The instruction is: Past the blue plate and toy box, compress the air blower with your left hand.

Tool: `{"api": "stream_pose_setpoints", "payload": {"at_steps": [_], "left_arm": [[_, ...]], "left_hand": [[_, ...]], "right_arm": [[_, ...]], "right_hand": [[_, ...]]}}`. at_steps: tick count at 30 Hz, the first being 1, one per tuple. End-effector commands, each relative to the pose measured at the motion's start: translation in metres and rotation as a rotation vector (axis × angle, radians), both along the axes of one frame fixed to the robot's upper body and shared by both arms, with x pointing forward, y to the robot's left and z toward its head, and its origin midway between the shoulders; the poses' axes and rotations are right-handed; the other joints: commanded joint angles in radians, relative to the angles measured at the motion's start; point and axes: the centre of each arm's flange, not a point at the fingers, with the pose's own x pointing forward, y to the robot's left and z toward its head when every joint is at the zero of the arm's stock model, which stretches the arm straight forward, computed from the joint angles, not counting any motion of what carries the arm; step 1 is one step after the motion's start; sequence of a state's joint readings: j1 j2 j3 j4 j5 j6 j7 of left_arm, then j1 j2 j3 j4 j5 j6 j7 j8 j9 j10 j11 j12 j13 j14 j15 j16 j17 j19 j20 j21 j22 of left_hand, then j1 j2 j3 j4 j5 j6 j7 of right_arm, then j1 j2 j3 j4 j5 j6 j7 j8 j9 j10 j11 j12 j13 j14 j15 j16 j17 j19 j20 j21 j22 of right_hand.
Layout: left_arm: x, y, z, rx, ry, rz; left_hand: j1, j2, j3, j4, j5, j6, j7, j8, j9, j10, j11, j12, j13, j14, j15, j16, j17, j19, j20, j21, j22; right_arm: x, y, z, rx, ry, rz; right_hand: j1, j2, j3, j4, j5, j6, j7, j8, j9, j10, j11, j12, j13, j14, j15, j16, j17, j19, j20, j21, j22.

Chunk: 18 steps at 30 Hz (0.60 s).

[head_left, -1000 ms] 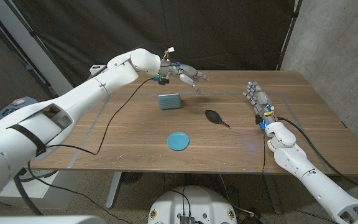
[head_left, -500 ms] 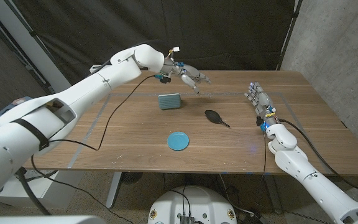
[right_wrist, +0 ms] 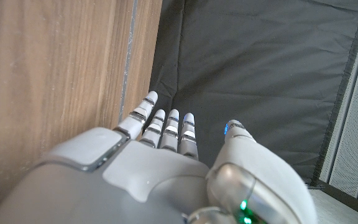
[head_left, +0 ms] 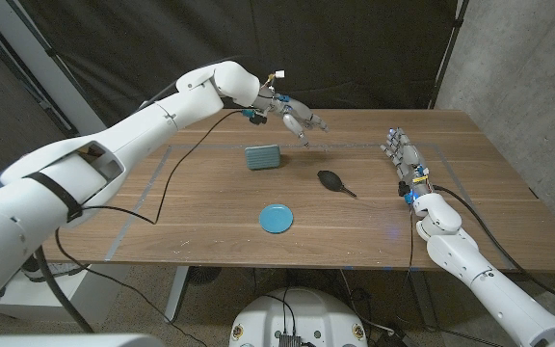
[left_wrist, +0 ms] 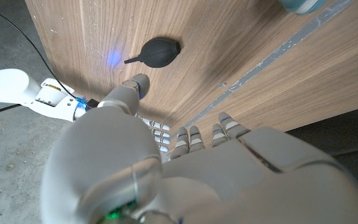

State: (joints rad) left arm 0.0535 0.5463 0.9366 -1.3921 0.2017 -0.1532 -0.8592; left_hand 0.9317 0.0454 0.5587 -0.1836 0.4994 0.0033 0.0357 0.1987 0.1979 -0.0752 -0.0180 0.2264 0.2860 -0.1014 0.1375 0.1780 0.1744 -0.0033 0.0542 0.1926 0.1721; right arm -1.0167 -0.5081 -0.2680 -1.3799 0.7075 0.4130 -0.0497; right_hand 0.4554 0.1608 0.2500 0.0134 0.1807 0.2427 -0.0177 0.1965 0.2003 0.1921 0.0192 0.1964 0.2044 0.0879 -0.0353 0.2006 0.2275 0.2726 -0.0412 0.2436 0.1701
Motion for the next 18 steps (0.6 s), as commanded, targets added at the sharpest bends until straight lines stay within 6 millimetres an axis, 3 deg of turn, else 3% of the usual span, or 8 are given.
{"api": "stream_pose_setpoints", "payload": {"at_steps": [1,8,18], "left_arm": [[0.006,-0.013,0.004,0.065,-0.017,-0.012],[0.008,-0.028,0.002,0.119,-0.03,-0.029],[0.011,-0.044,-0.002,0.19,-0.02,-0.051]], "left_hand": [[0.025,-0.007,0.006,0.001,0.005,0.031,0.002,0.018,0.006,0.011,-0.015,0.014,0.009,-0.001,0.027,0.009,0.004,0.007,0.016,0.005,0.002],[0.054,-0.019,-0.003,0.006,0.005,0.079,-0.022,0.036,0.006,0.067,-0.051,0.039,0.017,0.003,0.049,0.008,0.001,0.017,0.031,0.006,0.002],[0.063,-0.026,-0.013,0.013,0.0,0.093,-0.008,0.037,0.006,0.072,-0.04,0.041,0.022,-0.002,0.044,0.007,0.001,0.007,0.032,0.002,0.002]], "right_arm": [[-0.001,-0.001,-0.002,0.021,-0.003,-0.006],[-0.001,-0.004,-0.003,0.03,-0.006,-0.012],[-0.002,-0.007,-0.005,0.042,-0.005,-0.017]], "right_hand": [[0.0,-0.005,0.001,-0.005,0.001,-0.005,-0.004,0.002,0.001,-0.006,0.0,0.003,0.001,0.0,-0.019,0.007,0.0,0.013,-0.018,-0.008,0.001],[0.001,-0.005,0.001,-0.009,0.001,-0.006,-0.003,0.002,0.001,-0.006,0.0,0.004,0.001,-0.001,-0.02,0.007,-0.001,0.013,-0.018,-0.01,0.002],[0.001,-0.005,0.002,-0.012,0.001,-0.007,-0.002,0.002,0.001,-0.008,-0.002,0.004,0.001,-0.002,-0.021,0.007,-0.002,0.013,-0.018,-0.013,0.002]]}}
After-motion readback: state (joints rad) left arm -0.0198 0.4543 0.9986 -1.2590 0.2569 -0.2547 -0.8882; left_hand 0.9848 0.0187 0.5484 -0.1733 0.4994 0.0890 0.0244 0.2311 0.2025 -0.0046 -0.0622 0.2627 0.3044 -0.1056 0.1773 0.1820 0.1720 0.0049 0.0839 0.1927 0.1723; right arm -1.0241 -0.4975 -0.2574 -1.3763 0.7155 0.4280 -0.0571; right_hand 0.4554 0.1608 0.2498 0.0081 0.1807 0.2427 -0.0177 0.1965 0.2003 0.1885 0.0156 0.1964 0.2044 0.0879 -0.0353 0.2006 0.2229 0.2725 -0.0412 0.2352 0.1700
